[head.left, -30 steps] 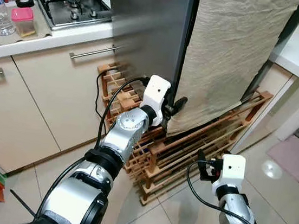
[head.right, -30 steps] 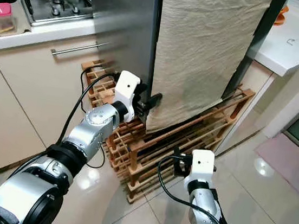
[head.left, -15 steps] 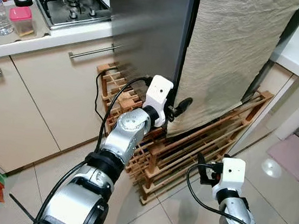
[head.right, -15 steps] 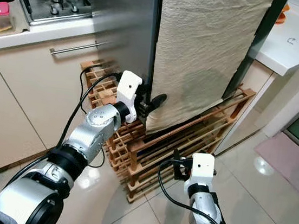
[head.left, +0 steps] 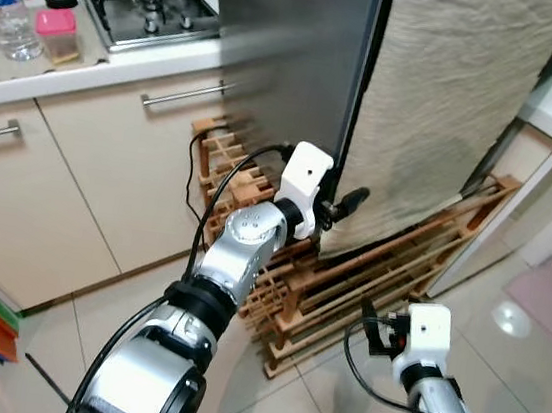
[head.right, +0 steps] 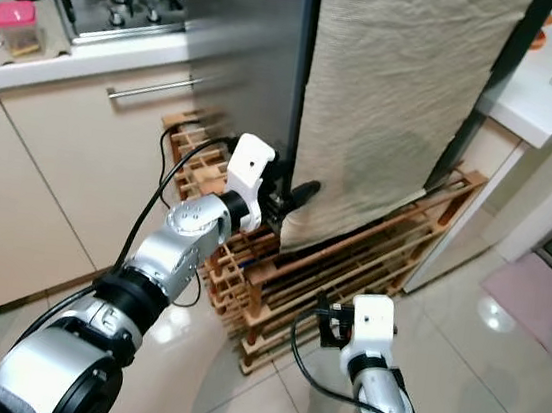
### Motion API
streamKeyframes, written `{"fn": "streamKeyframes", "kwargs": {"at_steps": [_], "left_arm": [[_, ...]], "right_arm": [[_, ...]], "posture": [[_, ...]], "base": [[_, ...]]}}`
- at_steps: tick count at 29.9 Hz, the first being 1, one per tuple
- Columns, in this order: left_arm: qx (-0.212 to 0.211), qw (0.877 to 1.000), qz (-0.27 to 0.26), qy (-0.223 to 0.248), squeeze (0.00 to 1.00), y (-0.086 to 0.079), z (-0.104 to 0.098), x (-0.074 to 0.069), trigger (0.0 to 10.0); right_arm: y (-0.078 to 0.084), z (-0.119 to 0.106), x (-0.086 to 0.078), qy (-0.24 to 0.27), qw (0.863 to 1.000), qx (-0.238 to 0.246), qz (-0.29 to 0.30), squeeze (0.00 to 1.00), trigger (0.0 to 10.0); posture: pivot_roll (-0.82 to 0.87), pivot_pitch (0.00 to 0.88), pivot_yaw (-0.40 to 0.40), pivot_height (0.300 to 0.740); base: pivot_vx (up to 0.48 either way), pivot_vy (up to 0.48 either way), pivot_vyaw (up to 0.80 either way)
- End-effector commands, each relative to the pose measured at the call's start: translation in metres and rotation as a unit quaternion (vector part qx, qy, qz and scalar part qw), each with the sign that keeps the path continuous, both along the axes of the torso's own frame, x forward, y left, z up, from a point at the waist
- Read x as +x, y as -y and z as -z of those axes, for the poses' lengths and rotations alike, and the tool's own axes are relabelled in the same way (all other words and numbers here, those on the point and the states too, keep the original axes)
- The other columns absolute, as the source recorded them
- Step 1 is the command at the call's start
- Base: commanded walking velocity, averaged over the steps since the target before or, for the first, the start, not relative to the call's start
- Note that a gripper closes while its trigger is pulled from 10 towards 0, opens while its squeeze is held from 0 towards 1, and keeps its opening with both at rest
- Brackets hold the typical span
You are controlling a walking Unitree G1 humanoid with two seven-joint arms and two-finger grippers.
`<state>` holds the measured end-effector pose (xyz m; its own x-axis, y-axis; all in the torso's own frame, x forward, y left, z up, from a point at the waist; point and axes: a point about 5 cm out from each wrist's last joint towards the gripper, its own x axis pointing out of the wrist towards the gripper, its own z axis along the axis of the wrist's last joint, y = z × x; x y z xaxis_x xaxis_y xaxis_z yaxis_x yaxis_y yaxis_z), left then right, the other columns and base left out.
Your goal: Restocking fridge
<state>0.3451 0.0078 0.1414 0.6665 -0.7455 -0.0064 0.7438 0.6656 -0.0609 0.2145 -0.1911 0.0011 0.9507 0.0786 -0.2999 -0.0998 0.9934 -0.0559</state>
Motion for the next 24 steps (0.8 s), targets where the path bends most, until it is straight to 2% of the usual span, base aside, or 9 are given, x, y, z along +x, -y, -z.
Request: {"fn": "streamKeyframes", "kwargs": {"at_steps": [1,2,11,15,17,20,21,24], "left_arm": [[-0.032,0.993,0.113,0.002,0.0,0.052,-0.008,-0.028,10.0],[-0.04,0.991,0.131,0.006,0.0,0.058,-0.013,-0.032,10.0],[-0.078,0.978,0.194,0.025,0.0,0.074,-0.035,-0.047,10.0],[-0.118,0.965,0.23,0.032,0.0,0.079,-0.052,-0.056,10.0],[-0.173,0.95,0.259,0.03,0.0,0.077,-0.073,-0.064,10.0],[-0.194,0.942,0.271,0.029,0.0,0.074,-0.084,-0.066,10.0],[-0.208,0.937,0.279,0.033,0.0,0.072,-0.094,-0.069,10.0],[-0.226,0.933,0.28,0.031,0.0,0.068,-0.104,-0.07,10.0]], "right_arm": [[0.006,0.006,-0.004,-0.014,1.0,-0.004,0.012,0.0,10.0],[0.006,0.01,-0.006,-0.02,1.0,-0.006,0.013,0.0,10.0],[0.003,0.012,-0.006,-0.024,1.0,-0.001,0.006,0.0,10.0],[0.001,0.014,-0.006,-0.027,1.0,0.0,0.002,0.0,10.0],[-0.001,0.017,-0.008,-0.037,0.999,0.0,-0.004,0.0,10.0],[-0.002,0.019,-0.009,-0.046,0.999,0.0,-0.01,0.0,10.0],[-0.001,0.026,-0.015,-0.066,0.998,-0.006,-0.015,0.0,10.0],[0.006,0.039,-0.027,-0.102,0.995,-0.015,-0.013,0.0,10.0]], "posture": [[-0.1,0.0,0.043,0.74],[-0.1,0.0,0.045,0.74],[-0.1,0.0,0.049,0.74],[-0.1,0.0,0.049,0.74],[-0.09,0.0,0.049,0.74],[-0.09,0.0,0.047,0.74],[-0.09,0.0,0.046,0.74],[-0.08,0.0,0.043,0.74]], "base": [[0.0,0.0,0.0],[0.0,0.0,0.0],[0.0,0.0,0.0],[0.0,0.0,0.0],[0.0,0.0,0.0],[0.0,0.0,0.0],[0.0,0.0,0.0],[0.0,0.0,0.0]]}}
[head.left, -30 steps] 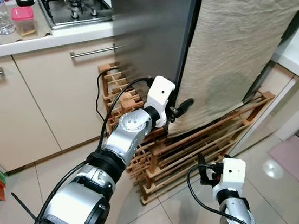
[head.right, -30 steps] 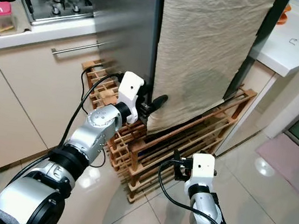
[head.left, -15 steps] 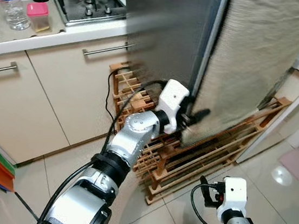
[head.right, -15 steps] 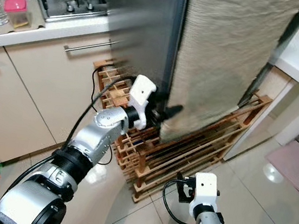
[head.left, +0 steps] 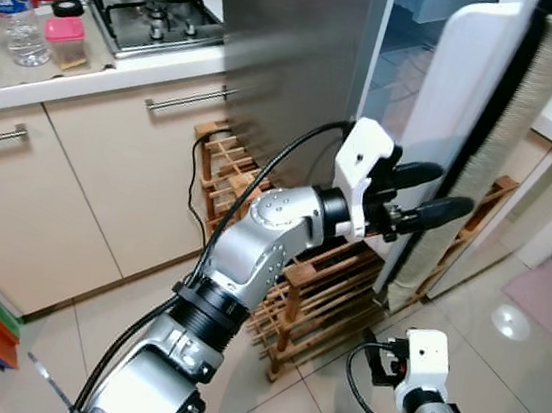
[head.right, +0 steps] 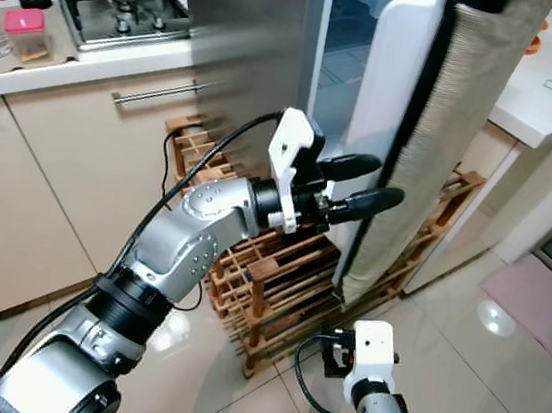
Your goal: Restocking fridge
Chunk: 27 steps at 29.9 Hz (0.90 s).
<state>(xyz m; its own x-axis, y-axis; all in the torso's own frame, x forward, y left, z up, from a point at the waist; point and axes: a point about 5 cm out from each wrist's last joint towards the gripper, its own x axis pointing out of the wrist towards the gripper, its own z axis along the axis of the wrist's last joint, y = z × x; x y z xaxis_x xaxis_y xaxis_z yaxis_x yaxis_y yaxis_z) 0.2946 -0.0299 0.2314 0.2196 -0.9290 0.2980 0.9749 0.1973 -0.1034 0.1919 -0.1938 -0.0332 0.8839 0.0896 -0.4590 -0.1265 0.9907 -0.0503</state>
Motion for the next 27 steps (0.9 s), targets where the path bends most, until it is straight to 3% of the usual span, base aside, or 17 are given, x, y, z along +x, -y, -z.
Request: {"fn": "streamKeyframes", "kwargs": {"at_steps": [1,2,4,6,9,10,12,14,15,17,18,20,21,24,27], "left_arm": [[-0.072,0.996,0.044,-0.031,0.0,0.03,-0.014,-0.019,10.0],[-0.078,0.996,0.027,-0.031,0.0,0.022,-0.021,-0.016,10.0],[-0.076,0.997,-0.004,-0.023,0.0,0.01,-0.023,-0.011,10.0],[-0.069,0.997,-0.029,-0.018,0.0,0.0,-0.023,-0.005,10.0],[-0.056,0.996,-0.061,-0.014,0.0,-0.011,-0.02,0.002,10.0],[-0.025,0.994,-0.109,0.007,0.0,-0.023,-0.013,0.009,10.0],[0.014,0.988,-0.151,0.03,0.0,-0.032,-0.003,0.016,10.0],[0.03,0.985,-0.166,0.037,0.0,-0.035,0.001,0.017,10.0],[0.081,0.973,-0.213,0.045,0.0,-0.045,0.018,0.024,10.0],[0.138,0.956,-0.252,0.05,0.0,-0.053,0.037,0.028,10.0],[0.138,0.956,-0.252,0.05,0.0,-0.053,0.037,0.028,10.0],[0.213,0.932,-0.289,0.057,0.0,-0.063,0.061,0.03,10.0],[0.213,0.932,-0.289,0.057,0.0,-0.063,0.061,0.03,10.0],[0.251,0.914,-0.309,0.072,0.0,-0.067,0.073,0.03,10.0],[0.277,0.894,-0.344,0.075,0.0,-0.076,0.086,0.031,10.0]], "right_arm": [[0.004,0.004,-0.004,-0.016,1.0,-0.008,-0.005,0.0,10.0],[0.016,0.022,-0.023,-0.073,0.997,-0.01,0.013,0.0,10.0],[0.029,0.035,-0.043,-0.126,0.991,-0.015,0.034,0.0,10.0],[0.036,0.041,-0.055,-0.152,0.987,-0.022,0.045,0.0,10.0],[0.037,0.044,-0.061,-0.162,0.985,-0.019,0.047,0.0,10.0],[0.032,0.043,-0.057,-0.153,0.988,-0.014,0.031,0.0,10.0],[0.023,0.039,-0.047,-0.133,0.991,-0.009,0.002,0.0,10.0],[0.02,0.037,-0.043,-0.126,0.992,-0.006,-0.009,0.0,10.0],[0.005,0.03,-0.026,-0.095,0.994,-0.005,-0.057,0.0,10.0],[-0.009,0.023,-0.01,-0.076,0.992,0.013,-0.096,0.0,10.0],[-0.009,0.023,-0.01,-0.076,0.992,0.013,-0.096,0.0,10.0],[-0.029,0.019,0.002,-0.087,0.983,0.054,-0.154,0.0,10.0],[-0.029,0.019,0.002,-0.087,0.983,0.054,-0.154,0.0,10.0],[-0.035,0.018,0.007,-0.088,0.979,0.06,-0.173,0.0,10.0],[-0.044,0.005,0.024,-0.056,0.978,0.07,-0.189,0.0,10.0]], "posture": [[-0.08,0.0,0.043,0.74],[-0.08,0.0,0.038,0.74],[-0.07,0.004,0.039,0.74],[-0.07,0.008,0.038,0.74],[-0.06,0.011,0.039,0.74],[-0.06,0.013,0.04,0.74],[-0.06,0.011,0.042,0.74],[-0.06,0.011,0.042,0.74],[-0.06,0.007,0.043,0.74],[-0.06,0.001,0.043,0.74],[-0.06,0.001,0.043,0.74],[-0.05,0.0,0.036,0.74],[-0.05,0.0,0.036,0.74],[-0.04,0.0,0.033,0.74],[-0.04,0.0,0.033,0.74]], "base": [[0.0,0.0,0.0],[0.0,0.0,0.0],[0.0,0.0,0.0],[0.0,0.0,0.0],[0.0,0.0,0.0],[0.0,0.0,0.0],[0.0,0.0,0.0],[0.0,0.0,0.0],[0.0,0.0,0.0],[0.0,0.0,0.0],[0.0,0.0,0.0],[0.0,0.0,0.0],[0.0,0.0,0.0],[0.0,0.0,0.0],[0.0,0.0,0.0]]}}
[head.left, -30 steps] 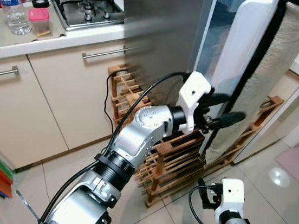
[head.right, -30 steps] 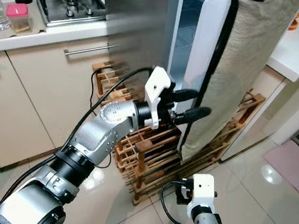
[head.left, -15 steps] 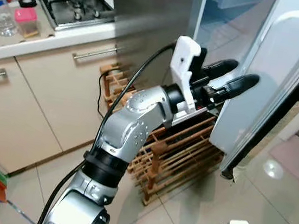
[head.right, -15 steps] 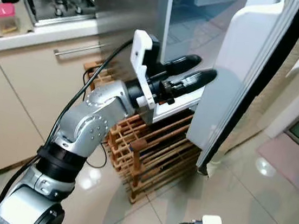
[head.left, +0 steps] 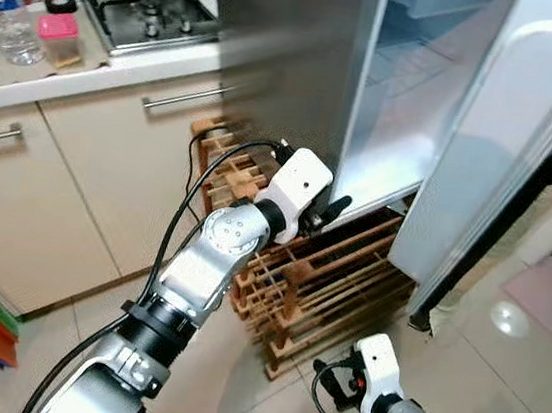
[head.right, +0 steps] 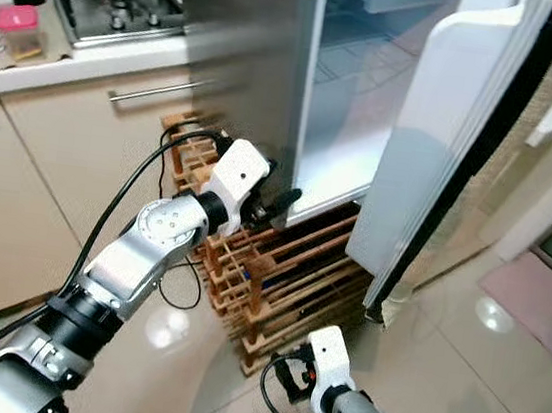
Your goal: Restocking fridge
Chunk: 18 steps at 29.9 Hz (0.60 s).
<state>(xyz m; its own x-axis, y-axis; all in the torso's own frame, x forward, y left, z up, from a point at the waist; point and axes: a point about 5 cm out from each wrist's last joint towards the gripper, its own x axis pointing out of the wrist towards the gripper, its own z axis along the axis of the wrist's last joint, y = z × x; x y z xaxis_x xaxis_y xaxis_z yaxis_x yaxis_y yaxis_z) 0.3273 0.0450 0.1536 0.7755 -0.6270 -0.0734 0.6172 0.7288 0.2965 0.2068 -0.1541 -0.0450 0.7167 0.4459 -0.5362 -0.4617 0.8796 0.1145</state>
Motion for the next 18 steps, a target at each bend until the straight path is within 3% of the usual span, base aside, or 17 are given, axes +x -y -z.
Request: {"fn": "streamKeyframes", "kwargs": {"at_steps": [1,3,4,7,12,15,18], "left_arm": [[0.021,1.0,-0.017,0.003,0.0,-0.003,0.013,-0.002,10.0],[0.022,0.999,-0.022,0.008,0.0,-0.005,0.017,-0.005,10.0],[0.011,0.998,-0.058,0.0,0.0,-0.008,0.022,-0.005,10.0],[0.005,0.994,-0.106,-0.016,0.0,-0.012,0.029,-0.004,10.0],[-0.005,0.996,-0.091,0.011,0.0,-0.008,0.027,-0.007,10.0],[-0.032,0.994,-0.103,0.01,0.0,-0.01,0.026,-0.009,10.0],[-0.032,0.994,-0.107,0.014,0.0,-0.011,0.026,-0.01,10.0]], "right_arm": [[-0.007,-0.012,0.014,0.027,0.999,0.011,-0.014,0.0,10.0],[-0.006,-0.018,0.023,0.048,0.999,0.005,-0.016,0.0,10.0],[-0.003,-0.026,0.035,0.076,0.997,-0.004,-0.01,0.0,10.0],[-0.003,-0.037,0.045,0.113,0.993,-0.011,-0.002,0.0,10.0],[0.004,-0.051,0.056,0.173,0.983,-0.047,0.026,0.0,10.0],[0.023,-0.059,0.063,0.209,0.971,-0.09,0.079,0.0,10.0],[0.034,-0.06,0.064,0.215,0.965,-0.107,0.106,0.0,10.0]], "posture": [[-0.04,0.0,0.033,0.74],[-0.03,0.0,0.033,0.74],[-0.04,0.0,0.032,0.74],[-0.03,0.0,0.029,0.74],[-0.03,0.0,0.024,0.74],[-0.04,0.0,0.022,0.74],[-0.04,0.0,0.022,0.74]], "base": [[0.0,0.0,0.0],[0.0,0.0,0.0],[0.0,0.0,0.0],[0.0,0.0,0.0],[0.0,0.0,0.0],[0.0,0.0,0.0],[0.0,0.0,0.0]]}}
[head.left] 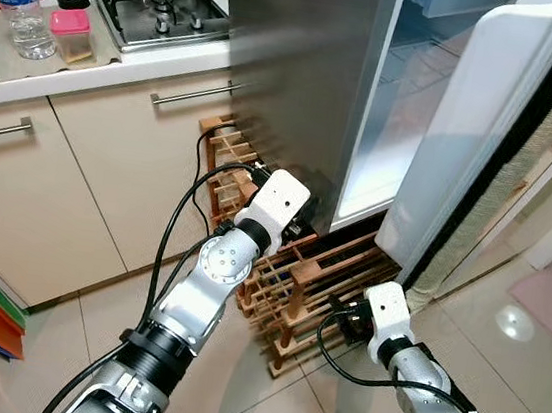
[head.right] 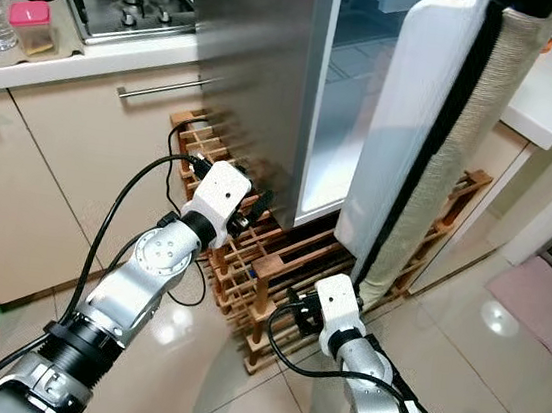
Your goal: Restocking fridge
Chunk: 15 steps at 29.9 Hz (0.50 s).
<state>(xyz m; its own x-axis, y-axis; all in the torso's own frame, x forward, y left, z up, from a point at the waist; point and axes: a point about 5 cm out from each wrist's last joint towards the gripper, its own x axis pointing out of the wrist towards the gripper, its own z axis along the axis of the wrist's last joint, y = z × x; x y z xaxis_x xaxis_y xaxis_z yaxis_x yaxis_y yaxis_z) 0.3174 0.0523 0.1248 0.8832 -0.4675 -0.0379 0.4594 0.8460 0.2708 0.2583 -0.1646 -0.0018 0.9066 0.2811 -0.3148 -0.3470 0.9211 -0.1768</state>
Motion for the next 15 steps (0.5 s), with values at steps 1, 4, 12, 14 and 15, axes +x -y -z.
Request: {"fn": "streamKeyframes", "kwargs": {"at_steps": [1,4,12,14,15], "left_arm": [[-0.011,1.0,-0.012,0.007,0.0,-0.004,-0.002,0.0,10.0],[-0.015,1.0,-0.012,0.006,0.0,-0.004,0.0,-0.001,10.0],[-0.029,1.0,-0.008,0.008,0.0,-0.006,-0.003,-0.001,10.0],[-0.033,0.999,-0.007,0.008,0.0,-0.006,-0.004,-0.001,10.0],[-0.034,0.999,-0.006,0.008,0.0,-0.007,-0.004,-0.001,10.0]], "right_arm": [[0.03,-0.017,0.012,0.053,0.996,-0.035,0.067,0.0,10.0],[0.05,-0.016,0.011,0.057,0.989,-0.08,0.109,0.0,10.0],[0.096,-0.007,-0.01,0.032,0.97,-0.152,0.187,0.0,10.0],[0.124,-0.006,-0.021,0.016,0.952,-0.196,0.236,0.0,10.0],[0.138,-0.006,-0.028,0.008,0.941,-0.213,0.264,0.0,10.0]], "posture": [[-0.04,0.0,0.022,0.74],[-0.04,0.0,0.022,0.74],[-0.04,0.0,0.022,0.74],[-0.04,0.0,0.023,0.74],[-0.04,0.0,0.023,0.74]], "base": [[0.0,0.0,0.0],[0.0,0.0,0.0],[0.0,0.0,0.0],[0.0,0.0,0.0],[0.0,0.0,0.0]]}}
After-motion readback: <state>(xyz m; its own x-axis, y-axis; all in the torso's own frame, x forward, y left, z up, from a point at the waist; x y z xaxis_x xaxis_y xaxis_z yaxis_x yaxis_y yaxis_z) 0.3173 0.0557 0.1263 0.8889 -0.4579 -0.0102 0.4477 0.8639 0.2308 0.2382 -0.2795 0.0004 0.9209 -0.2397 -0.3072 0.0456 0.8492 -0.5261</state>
